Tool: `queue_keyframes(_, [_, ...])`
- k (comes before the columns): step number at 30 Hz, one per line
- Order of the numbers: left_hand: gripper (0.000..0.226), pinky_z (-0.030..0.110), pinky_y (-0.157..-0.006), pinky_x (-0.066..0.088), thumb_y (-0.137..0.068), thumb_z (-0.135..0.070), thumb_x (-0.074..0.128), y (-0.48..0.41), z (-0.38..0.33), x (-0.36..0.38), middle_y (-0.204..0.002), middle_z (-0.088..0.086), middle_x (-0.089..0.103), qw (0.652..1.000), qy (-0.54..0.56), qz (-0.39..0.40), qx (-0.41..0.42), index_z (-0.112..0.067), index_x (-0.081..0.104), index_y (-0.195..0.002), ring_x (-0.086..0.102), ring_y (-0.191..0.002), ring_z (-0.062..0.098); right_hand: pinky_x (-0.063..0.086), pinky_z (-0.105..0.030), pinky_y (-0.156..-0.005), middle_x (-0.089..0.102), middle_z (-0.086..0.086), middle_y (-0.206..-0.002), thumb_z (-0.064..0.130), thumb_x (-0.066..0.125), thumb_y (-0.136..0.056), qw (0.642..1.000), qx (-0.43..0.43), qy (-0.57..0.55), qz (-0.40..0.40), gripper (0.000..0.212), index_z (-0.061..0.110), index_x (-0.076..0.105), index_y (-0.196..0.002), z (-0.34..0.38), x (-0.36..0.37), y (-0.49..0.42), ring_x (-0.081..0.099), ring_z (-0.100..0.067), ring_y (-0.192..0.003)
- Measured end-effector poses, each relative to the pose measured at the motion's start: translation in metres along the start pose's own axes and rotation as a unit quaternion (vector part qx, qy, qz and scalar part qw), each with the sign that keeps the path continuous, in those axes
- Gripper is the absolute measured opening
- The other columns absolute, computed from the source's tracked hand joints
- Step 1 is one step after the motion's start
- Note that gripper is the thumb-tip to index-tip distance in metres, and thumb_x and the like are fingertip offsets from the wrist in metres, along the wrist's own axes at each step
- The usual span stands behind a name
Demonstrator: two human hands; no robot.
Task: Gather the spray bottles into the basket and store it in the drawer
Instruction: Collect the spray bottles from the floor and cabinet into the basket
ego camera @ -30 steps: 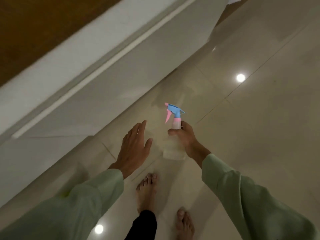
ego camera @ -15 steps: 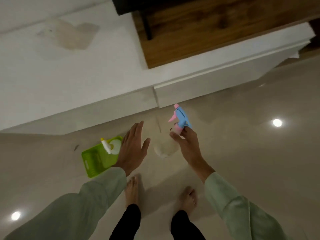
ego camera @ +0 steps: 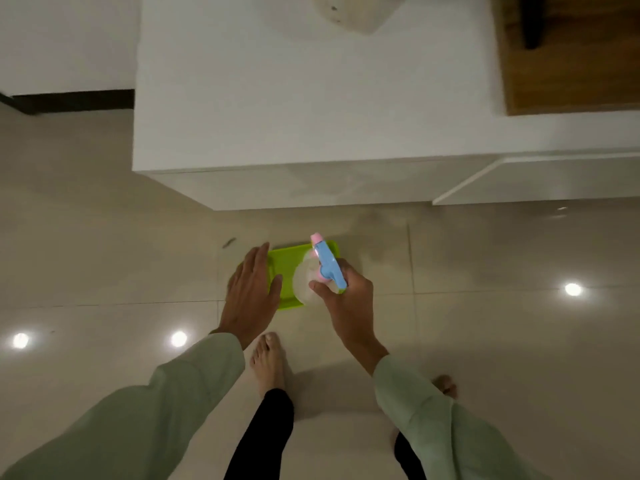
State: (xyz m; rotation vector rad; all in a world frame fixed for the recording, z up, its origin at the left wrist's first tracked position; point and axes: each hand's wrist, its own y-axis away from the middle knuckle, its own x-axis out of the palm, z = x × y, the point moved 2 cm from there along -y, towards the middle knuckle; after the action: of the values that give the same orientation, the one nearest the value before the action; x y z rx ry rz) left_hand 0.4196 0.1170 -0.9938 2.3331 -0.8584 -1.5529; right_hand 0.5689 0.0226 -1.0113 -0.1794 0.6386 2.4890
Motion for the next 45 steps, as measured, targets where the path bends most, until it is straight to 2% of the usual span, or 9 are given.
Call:
queue_keyframes(5, [0.064, 0.045, -0.117, 0.030, -0.099, -0.024, 0.048, -0.013, 0.066, -0.010, -0.160, 0.012, 0.028, 1.000, -0.001, 0.014, 0.000, -0.013, 0.020, -0.156, 0.031, -0.146, 0.031, 0.040, -0.006, -0.065, 0.066, 0.015, -0.076, 0.008, 0.080, -0.077, 0.998, -0.005, 0.062, 0.014, 0.024, 0.017, 0.070, -0.097, -0.020, 0.086, -0.010, 0.060, 0.005, -0.070])
queue_keyframes(12, [0.062, 0.047, -0.116, 0.032, -0.101, -0.025, 0.046, -0.049, 0.130, 0.023, -0.159, 0.012, 0.029, 1.000, 0.004, 0.021, -0.006, -0.014, 0.019, -0.156, 0.033, -0.145, 0.031, 0.055, -0.044, -0.080, 0.072, -0.004, -0.097, 0.008, 0.074, -0.084, 0.990, -0.029, 0.134, 0.023, 0.025, 0.010, 0.068, -0.108, -0.089, 0.164, -0.047, 0.066, -0.024, -0.089])
queue_keyframes(17, [0.061, 0.048, -0.117, 0.033, -0.100, -0.022, 0.046, -0.074, 0.158, 0.051, -0.159, 0.012, 0.030, 1.000, 0.017, 0.014, -0.004, -0.012, 0.021, -0.155, 0.034, -0.145, 0.031, 0.055, -0.046, -0.082, 0.073, -0.009, -0.100, 0.011, 0.074, -0.087, 0.984, -0.055, 0.169, 0.005, 0.026, 0.006, 0.067, -0.111, -0.135, 0.192, -0.067, 0.066, -0.029, -0.094])
queue_keyframes(22, [0.062, 0.047, -0.117, 0.033, -0.100, -0.021, 0.047, -0.085, 0.173, 0.067, -0.159, 0.011, 0.030, 1.000, 0.022, 0.015, -0.005, -0.012, 0.020, -0.155, 0.034, -0.145, 0.030, 0.052, -0.034, -0.078, 0.073, -0.009, -0.100, 0.014, 0.075, -0.088, 0.975, -0.078, 0.205, -0.018, 0.026, 0.006, 0.069, -0.111, -0.158, 0.205, -0.077, 0.065, -0.027, -0.093])
queue_keyframes(29, [0.062, 0.047, -0.117, 0.033, -0.100, -0.022, 0.046, -0.082, 0.179, 0.072, -0.159, 0.012, 0.030, 0.999, 0.031, 0.015, -0.010, -0.013, 0.019, -0.155, 0.034, -0.145, 0.031, 0.053, -0.040, -0.088, 0.070, -0.012, -0.111, 0.010, 0.075, -0.087, 0.976, -0.067, 0.206, 0.011, 0.037, 0.004, 0.063, -0.123, -0.165, 0.201, -0.080, 0.064, -0.030, -0.104])
queue_keyframes(33, [0.063, 0.048, -0.116, 0.035, -0.100, -0.022, 0.047, -0.073, 0.171, 0.062, -0.158, 0.012, 0.031, 1.000, 0.026, 0.014, -0.007, -0.012, 0.020, -0.155, 0.035, -0.143, 0.032, 0.035, -0.018, -0.095, 0.060, -0.011, -0.134, 0.008, 0.072, -0.084, 0.976, -0.015, 0.212, 0.050, 0.068, 0.010, 0.043, -0.146, -0.159, 0.187, -0.072, 0.054, -0.029, -0.124])
queue_keyframes(37, [0.063, 0.047, -0.116, 0.034, -0.099, -0.021, 0.048, -0.054, 0.147, 0.037, -0.159, 0.009, 0.029, 0.999, 0.035, 0.008, -0.001, -0.014, 0.019, -0.155, 0.034, -0.144, 0.029, 0.034, -0.031, -0.113, 0.046, -0.008, -0.153, 0.016, 0.072, -0.085, 0.978, -0.016, 0.180, 0.106, 0.081, 0.016, 0.031, -0.155, -0.130, 0.155, -0.053, 0.042, -0.024, -0.141])
queue_keyframes(40, [0.064, 0.047, -0.117, 0.032, -0.100, -0.021, 0.047, -0.035, 0.117, 0.012, -0.160, 0.010, 0.028, 0.999, 0.042, -0.002, 0.010, -0.015, 0.019, -0.156, 0.031, -0.146, 0.029, 0.045, -0.045, -0.109, 0.053, -0.006, -0.146, 0.020, 0.075, -0.087, 0.979, -0.051, 0.168, 0.105, 0.073, 0.016, 0.039, -0.150, -0.095, 0.124, -0.038, 0.050, -0.022, -0.133])
queue_keyframes(45, [0.061, 0.040, -0.120, 0.028, -0.102, -0.027, 0.044, -0.011, 0.047, -0.041, -0.162, 0.006, 0.025, 0.996, 0.071, -0.033, 0.043, -0.018, 0.019, -0.156, 0.026, -0.150, 0.024, 0.052, -0.045, -0.099, 0.056, 0.002, -0.140, 0.030, 0.065, -0.096, 0.981, -0.126, 0.137, 0.058, 0.051, 0.023, 0.047, -0.143, -0.002, 0.063, -0.025, 0.058, -0.015, -0.124])
